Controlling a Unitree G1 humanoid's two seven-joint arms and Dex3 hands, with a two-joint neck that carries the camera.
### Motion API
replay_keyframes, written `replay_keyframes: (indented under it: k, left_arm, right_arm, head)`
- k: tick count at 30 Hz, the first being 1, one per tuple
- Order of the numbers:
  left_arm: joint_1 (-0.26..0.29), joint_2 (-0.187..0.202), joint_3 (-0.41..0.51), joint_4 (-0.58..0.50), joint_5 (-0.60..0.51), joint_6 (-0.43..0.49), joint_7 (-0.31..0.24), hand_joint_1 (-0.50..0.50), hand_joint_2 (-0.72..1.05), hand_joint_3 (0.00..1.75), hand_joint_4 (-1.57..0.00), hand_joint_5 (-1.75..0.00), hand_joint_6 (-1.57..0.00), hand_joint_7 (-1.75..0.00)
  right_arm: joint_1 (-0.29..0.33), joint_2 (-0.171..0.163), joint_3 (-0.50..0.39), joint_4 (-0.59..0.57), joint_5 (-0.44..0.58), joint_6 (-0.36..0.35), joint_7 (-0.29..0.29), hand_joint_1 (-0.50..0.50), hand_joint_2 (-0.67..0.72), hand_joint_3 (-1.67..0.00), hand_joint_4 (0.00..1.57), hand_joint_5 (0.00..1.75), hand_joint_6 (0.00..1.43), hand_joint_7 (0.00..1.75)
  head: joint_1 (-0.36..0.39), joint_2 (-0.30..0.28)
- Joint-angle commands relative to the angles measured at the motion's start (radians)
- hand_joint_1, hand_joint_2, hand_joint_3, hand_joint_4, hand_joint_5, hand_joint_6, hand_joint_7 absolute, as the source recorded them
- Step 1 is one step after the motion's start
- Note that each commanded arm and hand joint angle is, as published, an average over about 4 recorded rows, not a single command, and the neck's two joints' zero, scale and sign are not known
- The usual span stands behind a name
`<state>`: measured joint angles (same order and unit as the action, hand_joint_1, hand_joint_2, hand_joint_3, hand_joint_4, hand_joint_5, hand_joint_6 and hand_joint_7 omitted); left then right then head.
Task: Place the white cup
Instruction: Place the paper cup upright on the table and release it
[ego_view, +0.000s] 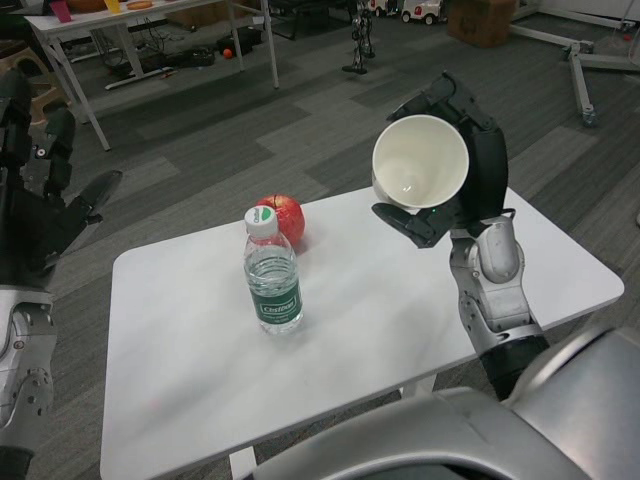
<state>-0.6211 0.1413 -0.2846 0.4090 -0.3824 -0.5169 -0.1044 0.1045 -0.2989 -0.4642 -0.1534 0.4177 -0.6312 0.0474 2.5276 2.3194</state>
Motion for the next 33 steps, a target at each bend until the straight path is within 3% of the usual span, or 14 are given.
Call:
replay_keyframes:
  k: [1, 5, 13, 22, 28, 33]
  left_arm:
    - [0.006, 0.007, 0.005, -0.006, -0.003, -0.006, 0.000, -0.50, 1.05, 0.09, 0.00, -0.31, 0.00, -0.21]
    - [0.006, 0.007, 0.004, -0.006, -0.003, -0.006, 0.000, -0.50, 1.05, 0.09, 0.00, -0.31, 0.00, -0.21]
    - [-0.002, 0.008, 0.004, 0.003, -0.003, -0.006, 0.000, -0.50, 1.05, 0.09, 0.00, -0.31, 0.00, -0.21]
    - [-0.009, 0.007, -0.002, 0.013, -0.003, -0.006, 0.000, -0.50, 1.05, 0.09, 0.00, -0.26, 0.00, -0.21]
    - [-0.009, 0.006, -0.002, 0.014, -0.001, -0.006, 0.002, -0.50, 1.05, 0.09, 0.00, -0.31, 0.00, -0.21]
    - [-0.009, 0.003, -0.004, 0.014, 0.000, -0.006, 0.002, -0.50, 1.05, 0.09, 0.00, -0.31, 0.00, -0.21]
  right_arm:
    - [0.004, 0.005, -0.011, 0.015, -0.004, 0.001, -0.014, 0.17, -0.03, -1.59, 1.05, 1.62, 1.11, 1.29]
    - [0.042, 0.013, -0.022, 0.026, -0.010, 0.006, -0.065, 0.20, -0.07, -1.57, 1.00, 1.55, 1.01, 1.26]
    - [0.111, -0.010, 0.006, 0.072, -0.010, 0.015, -0.160, 0.25, -0.10, -1.57, 0.91, 1.55, 0.88, 1.33]
    - [0.070, 0.009, 0.039, 0.245, -0.009, 0.015, -0.166, 0.25, -0.10, -1.59, 0.88, 1.55, 0.82, 1.33]
    - [0.058, -0.026, 0.092, 0.336, -0.011, 0.015, -0.167, 0.25, -0.10, -1.59, 0.78, 1.55, 0.72, 1.40]
    - [0.031, -0.026, 0.104, 0.426, -0.011, 0.013, -0.168, 0.25, -0.15, -1.57, 0.74, 1.55, 0.73, 1.40]
  head:
    - [-0.005, -0.006]
    - [-0.008, -0.010]
    - [-0.043, -0.023]
    - [-0.049, -0.037]
    - [-0.052, -0.048]
    - [-0.060, -0.057]
